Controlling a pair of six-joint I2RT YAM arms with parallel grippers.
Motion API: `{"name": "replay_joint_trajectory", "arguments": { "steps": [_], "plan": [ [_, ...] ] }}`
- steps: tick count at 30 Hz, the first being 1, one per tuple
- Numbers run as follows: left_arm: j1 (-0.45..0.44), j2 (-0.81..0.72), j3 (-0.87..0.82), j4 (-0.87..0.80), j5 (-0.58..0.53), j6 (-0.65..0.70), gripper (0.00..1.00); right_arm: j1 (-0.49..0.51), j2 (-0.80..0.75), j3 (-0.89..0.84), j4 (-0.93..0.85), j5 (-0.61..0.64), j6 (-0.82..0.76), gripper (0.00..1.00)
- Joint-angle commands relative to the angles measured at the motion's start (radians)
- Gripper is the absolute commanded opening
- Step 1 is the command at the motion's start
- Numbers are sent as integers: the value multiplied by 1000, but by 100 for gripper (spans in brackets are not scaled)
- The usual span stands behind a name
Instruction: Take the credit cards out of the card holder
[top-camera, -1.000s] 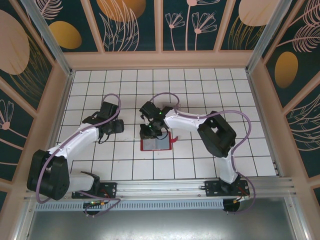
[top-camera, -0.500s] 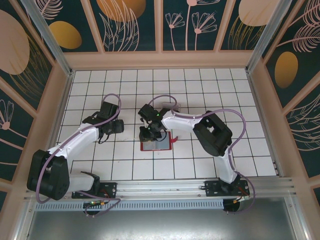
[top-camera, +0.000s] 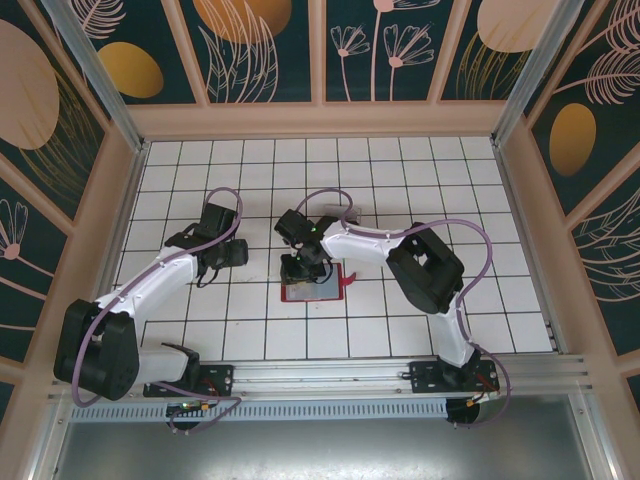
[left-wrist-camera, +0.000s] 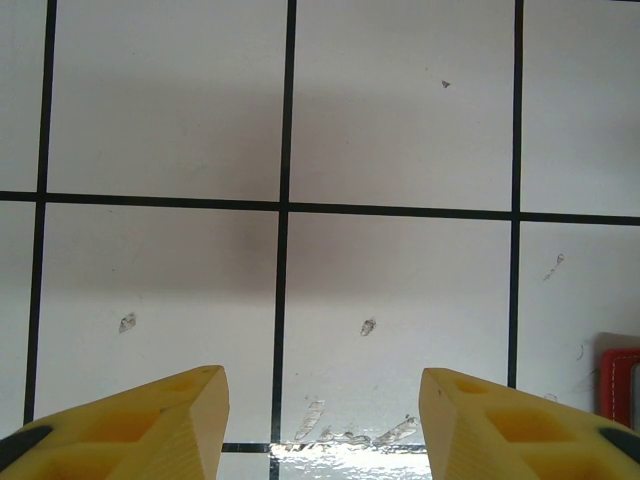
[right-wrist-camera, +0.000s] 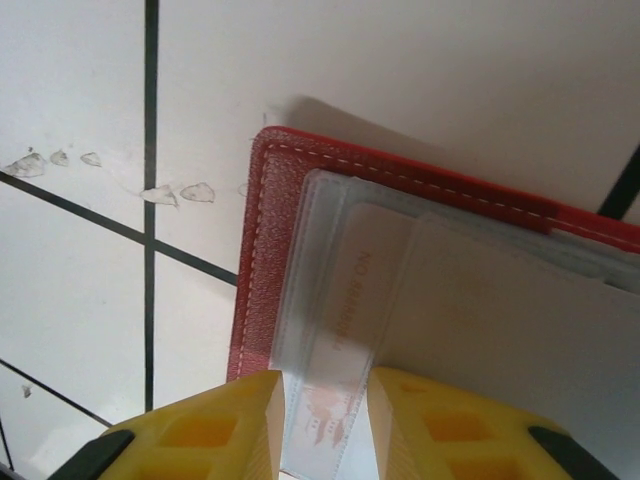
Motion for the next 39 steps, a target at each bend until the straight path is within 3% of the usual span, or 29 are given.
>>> {"name": "replay_joint_trajectory", "arguments": {
  "steps": [1,17,39],
  "plan": [
    [4,2,15,-10,0,16,54,8,-11,9,-101,91,17,32],
    [5,16,13,-1,19,4,54,19,-35,41,-246,256,62,37],
    [3,42,10,36,114,-23,54,19,-95,32,-329,346,104,43]
  ]
}}
